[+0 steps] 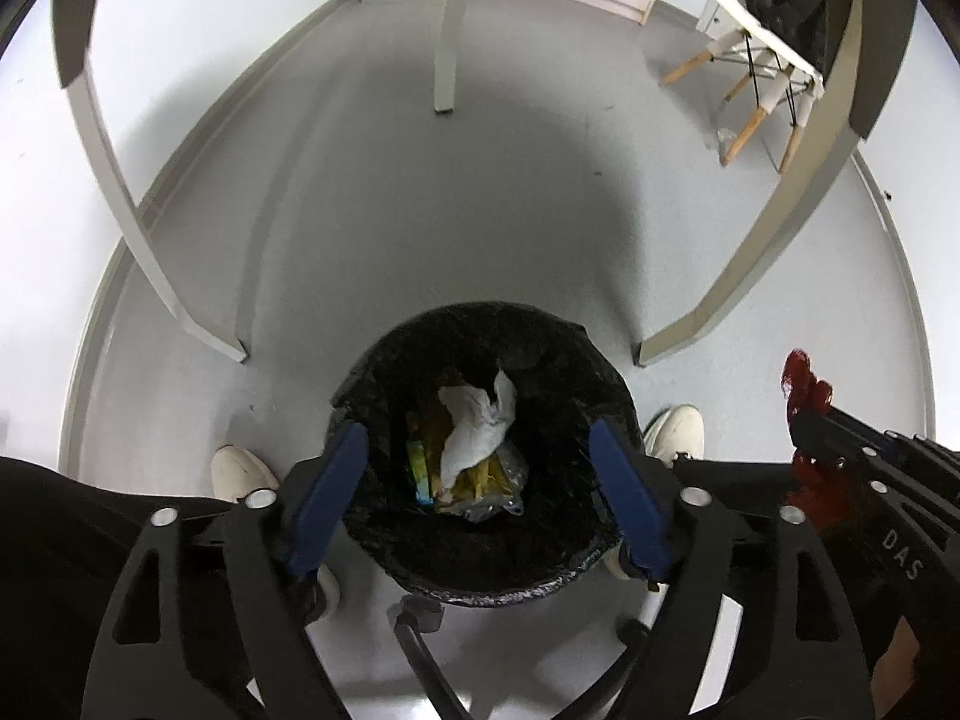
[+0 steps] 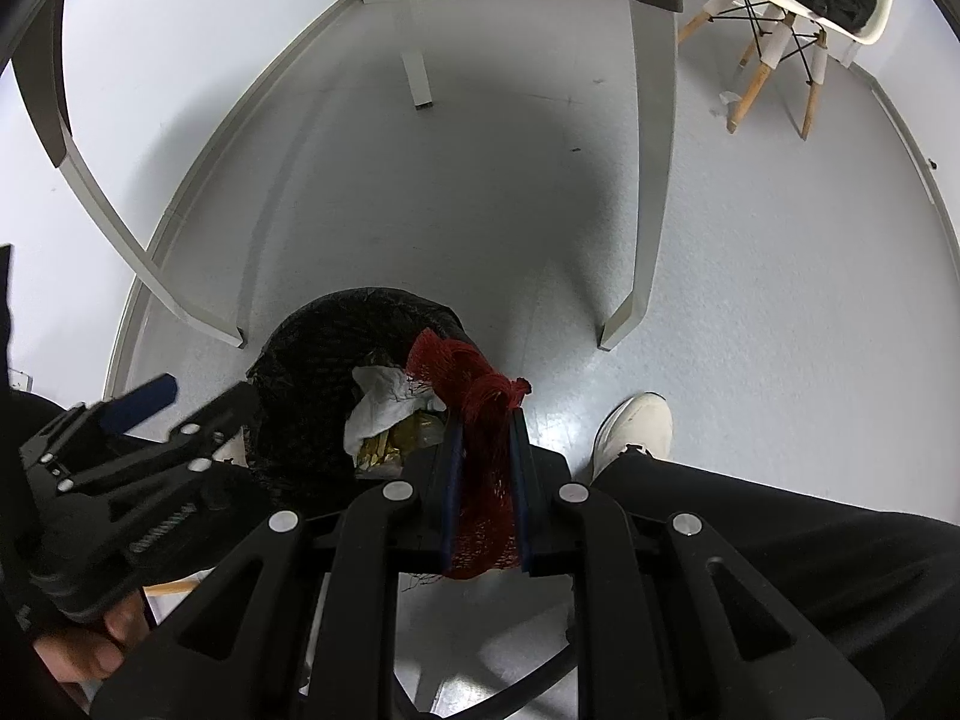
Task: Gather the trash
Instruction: 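Open the left tool over the bin while the right tool holds the red net, then open the right tool to drop the red net into the bin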
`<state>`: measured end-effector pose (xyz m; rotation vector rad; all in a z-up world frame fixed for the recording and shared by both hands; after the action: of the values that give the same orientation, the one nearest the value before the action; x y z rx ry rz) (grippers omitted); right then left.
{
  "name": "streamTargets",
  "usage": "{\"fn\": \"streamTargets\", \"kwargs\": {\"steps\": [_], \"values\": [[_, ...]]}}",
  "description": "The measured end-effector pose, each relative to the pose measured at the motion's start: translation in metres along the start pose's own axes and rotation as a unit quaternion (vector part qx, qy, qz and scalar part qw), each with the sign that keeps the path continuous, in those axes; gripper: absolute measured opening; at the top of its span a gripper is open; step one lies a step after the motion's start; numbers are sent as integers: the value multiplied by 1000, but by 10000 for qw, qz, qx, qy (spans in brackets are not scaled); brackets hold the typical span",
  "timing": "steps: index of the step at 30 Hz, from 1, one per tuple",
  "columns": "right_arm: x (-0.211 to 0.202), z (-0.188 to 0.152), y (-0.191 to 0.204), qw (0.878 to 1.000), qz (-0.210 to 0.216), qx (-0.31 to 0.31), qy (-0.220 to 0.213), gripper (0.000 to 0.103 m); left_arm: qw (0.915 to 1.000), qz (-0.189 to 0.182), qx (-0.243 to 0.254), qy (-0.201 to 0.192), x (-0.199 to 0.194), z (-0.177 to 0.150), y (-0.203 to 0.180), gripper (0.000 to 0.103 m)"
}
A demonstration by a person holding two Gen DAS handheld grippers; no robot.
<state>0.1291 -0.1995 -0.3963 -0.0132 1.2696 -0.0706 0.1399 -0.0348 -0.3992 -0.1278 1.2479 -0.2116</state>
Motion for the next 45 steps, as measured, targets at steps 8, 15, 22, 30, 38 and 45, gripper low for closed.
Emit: {"fn": "streamTargets", "kwargs": {"steps": [8,15,22,30,38,45], "values": [[7,6,23,9998,106,-186,21,14,9997,104,-194,-144,-13,-2,27,97],[13,11,54,9988,237,-422,64,14,9988,234,-398,-182,-21,-4,52,97],[19,13,80,9976,291,-618,120,14,9976,363,-535,-230,-27,-8,73,97],[19,15,100,9966,303,-767,41,21,9965,462,-652,-247,-34,-12,89,97],[18,14,104,9965,249,-801,-34,40,9963,462,-687,-244,-36,-13,95,97],[9,16,92,9974,196,-668,-205,75,9965,437,-646,-291,-43,-15,96,97]]}}
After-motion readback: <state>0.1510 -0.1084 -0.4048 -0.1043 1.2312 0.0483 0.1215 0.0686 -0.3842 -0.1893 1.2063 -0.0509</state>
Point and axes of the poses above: each gripper's, at about its wrist camera, not at the fingertips, and x roughly the way its jaws point, y to its left, z to its top, the point moved 5 cm from there along x, roughly the way its jaws point, and after that the axes turned 8 degrees about -z, right-handed, at the moved point
